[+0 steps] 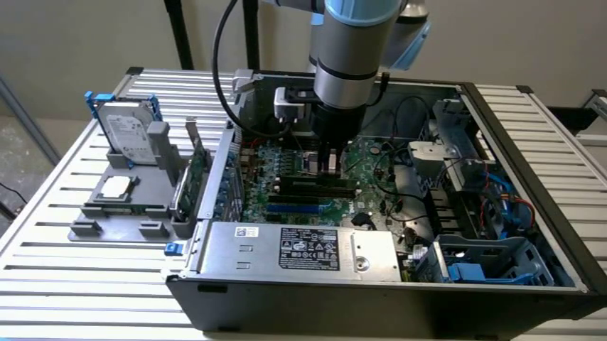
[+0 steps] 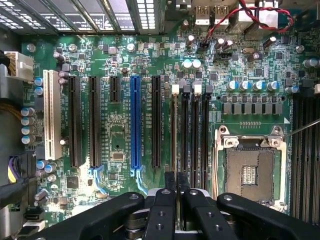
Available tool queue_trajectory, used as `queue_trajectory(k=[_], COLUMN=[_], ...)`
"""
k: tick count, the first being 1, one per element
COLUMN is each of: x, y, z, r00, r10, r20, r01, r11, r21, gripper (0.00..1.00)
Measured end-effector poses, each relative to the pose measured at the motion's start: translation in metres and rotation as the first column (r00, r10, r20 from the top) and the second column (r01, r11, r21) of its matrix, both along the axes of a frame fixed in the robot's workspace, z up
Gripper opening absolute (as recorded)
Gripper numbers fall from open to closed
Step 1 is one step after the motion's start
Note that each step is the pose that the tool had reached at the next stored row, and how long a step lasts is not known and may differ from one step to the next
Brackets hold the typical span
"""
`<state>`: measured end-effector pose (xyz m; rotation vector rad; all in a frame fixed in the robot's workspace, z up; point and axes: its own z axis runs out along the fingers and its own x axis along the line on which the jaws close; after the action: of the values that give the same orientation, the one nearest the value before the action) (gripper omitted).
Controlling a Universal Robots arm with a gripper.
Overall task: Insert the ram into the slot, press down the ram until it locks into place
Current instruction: 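Insert the ram into the slot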
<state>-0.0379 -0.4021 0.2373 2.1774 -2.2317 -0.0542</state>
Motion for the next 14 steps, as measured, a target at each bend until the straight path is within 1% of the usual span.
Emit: queue_trajectory(k=[6,14], x=[0.0,0.0], y=[0.0,0.0001], z=[-0.0011,-0.004], r00=[1.0,1.0], r10=[0.001,0.001], r20=[0.0001,0.0], r01=[-0.001,-0.001], r11=[1.0,1.0], r21=[0.0001,-0.0024], gripper=[0.13,0.13])
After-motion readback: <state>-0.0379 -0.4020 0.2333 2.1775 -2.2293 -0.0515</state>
